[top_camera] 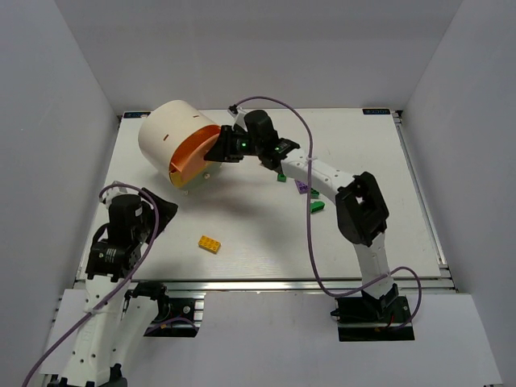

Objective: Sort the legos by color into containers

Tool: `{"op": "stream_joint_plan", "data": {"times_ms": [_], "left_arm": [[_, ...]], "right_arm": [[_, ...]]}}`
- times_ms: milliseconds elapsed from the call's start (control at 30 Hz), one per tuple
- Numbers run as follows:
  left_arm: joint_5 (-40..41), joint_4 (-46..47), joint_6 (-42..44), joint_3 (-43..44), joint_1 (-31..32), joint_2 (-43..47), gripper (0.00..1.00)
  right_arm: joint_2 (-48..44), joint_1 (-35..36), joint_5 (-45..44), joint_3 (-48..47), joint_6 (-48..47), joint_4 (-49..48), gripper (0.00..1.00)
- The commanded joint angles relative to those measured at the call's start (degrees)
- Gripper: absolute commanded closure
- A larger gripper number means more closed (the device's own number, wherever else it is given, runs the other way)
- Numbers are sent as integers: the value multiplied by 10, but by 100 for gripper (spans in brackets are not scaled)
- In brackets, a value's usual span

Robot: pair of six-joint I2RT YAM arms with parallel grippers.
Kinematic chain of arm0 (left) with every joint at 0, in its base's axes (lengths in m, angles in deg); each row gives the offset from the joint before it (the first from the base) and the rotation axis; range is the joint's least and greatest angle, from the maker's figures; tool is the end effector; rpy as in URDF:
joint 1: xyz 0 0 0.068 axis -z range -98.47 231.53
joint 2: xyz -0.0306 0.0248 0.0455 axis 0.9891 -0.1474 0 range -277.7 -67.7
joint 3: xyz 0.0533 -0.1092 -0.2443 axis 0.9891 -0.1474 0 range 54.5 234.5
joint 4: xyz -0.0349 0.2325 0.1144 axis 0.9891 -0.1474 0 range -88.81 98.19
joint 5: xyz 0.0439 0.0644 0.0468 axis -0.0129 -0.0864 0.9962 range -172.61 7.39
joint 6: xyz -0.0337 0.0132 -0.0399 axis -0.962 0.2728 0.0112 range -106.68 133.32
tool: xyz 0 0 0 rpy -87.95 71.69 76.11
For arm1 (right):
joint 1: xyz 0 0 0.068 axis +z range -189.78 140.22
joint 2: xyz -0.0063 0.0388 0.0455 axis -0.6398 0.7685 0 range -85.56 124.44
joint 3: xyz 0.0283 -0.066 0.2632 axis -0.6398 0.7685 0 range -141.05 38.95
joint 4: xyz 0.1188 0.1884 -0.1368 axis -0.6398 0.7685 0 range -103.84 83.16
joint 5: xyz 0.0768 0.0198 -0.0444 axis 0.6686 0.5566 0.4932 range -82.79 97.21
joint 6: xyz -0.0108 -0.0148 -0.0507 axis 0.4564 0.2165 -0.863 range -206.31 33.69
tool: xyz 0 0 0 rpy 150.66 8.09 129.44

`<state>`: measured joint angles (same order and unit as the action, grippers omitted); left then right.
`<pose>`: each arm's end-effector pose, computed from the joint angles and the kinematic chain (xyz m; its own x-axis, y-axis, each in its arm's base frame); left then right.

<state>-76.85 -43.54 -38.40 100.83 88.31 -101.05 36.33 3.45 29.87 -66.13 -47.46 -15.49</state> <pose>0.1097 -0.0095 0.3037 -0.4162 -0.7371 -0.5324 -0.4633 0.6757 -0.5734 0.3655 0.3622 0.2963 -0.7148 0.1226 -0.6885 -0.5836 0.4378 0.6839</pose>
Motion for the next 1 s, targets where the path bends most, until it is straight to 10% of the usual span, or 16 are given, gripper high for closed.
{"op": "stream_joint_plan", "data": {"times_ms": [0,233,367,467,667,967], "left_arm": [[27,33,5,-7,-4,-19,18],[57,76,41,-19,-4,-67,18],[71,97,63,-19,-4,-111,17],[72,112,85,-12,-4,-156,17],[83,126,115,15,-4,-265,32],[130,133,142,26,-9,-388,59]], "right_arm": [[-57,-16,8,53,-30,-30,90],[-116,-24,25,166,-48,-51,83],[-122,-35,55,174,-58,-59,30],[-125,-39,90,175,-75,-68,13],[-153,-48,139,193,-143,-45,11],[-246,-82,217,252,-488,163,11]]}}
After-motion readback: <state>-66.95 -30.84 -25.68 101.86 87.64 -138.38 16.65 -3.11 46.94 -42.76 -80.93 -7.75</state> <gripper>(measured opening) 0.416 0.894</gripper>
